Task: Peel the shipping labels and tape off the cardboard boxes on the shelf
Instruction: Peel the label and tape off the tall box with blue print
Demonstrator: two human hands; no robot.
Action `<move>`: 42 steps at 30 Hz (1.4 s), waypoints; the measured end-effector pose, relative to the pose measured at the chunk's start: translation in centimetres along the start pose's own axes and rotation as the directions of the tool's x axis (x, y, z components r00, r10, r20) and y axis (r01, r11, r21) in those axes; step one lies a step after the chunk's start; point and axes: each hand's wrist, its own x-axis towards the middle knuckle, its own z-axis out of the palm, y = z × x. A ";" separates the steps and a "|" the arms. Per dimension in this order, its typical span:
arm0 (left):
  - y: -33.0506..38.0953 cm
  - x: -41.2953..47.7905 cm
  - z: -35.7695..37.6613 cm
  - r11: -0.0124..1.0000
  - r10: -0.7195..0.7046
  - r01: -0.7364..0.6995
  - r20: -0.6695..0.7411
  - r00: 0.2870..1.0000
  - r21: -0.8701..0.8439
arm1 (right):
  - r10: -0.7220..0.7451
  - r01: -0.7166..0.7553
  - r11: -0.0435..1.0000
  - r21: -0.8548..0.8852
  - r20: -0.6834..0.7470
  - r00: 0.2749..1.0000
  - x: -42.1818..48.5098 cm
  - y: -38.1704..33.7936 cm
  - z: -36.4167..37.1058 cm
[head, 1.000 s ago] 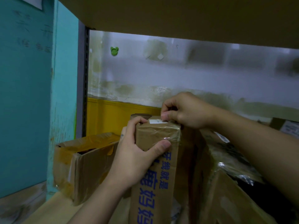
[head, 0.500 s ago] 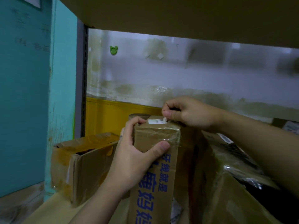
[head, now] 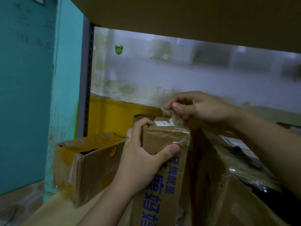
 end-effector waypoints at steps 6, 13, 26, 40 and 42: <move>-0.2 0.1 0.0 1.000 0.005 -0.005 -0.004 1.000 0.006 | -0.056 0.091 0.979 -0.184 0.186 0.981 -0.2 -1.1 -0.5; -0.3 0.3 0.1 1.000 -0.001 0.002 0.025 1.000 -0.020 | -0.019 0.112 0.937 -0.330 0.270 0.963 -0.5 -1.3 -0.7; -0.2 0.2 0.1 1.000 0.000 0.000 0.010 1.000 0.001 | -0.082 0.146 0.919 -0.367 0.185 0.979 -0.1 -0.5 -0.2; 0.4 -0.1 -0.1 0.997 -0.029 0.031 -0.027 0.999 0.074 | -0.047 0.079 0.992 -0.096 0.299 0.953 0.0 0.8 -0.8; 0.6 -0.2 -0.2 0.996 -0.035 0.036 -0.023 0.999 0.085 | -0.055 0.067 0.997 -0.032 0.299 0.953 -0.2 0.9 -0.8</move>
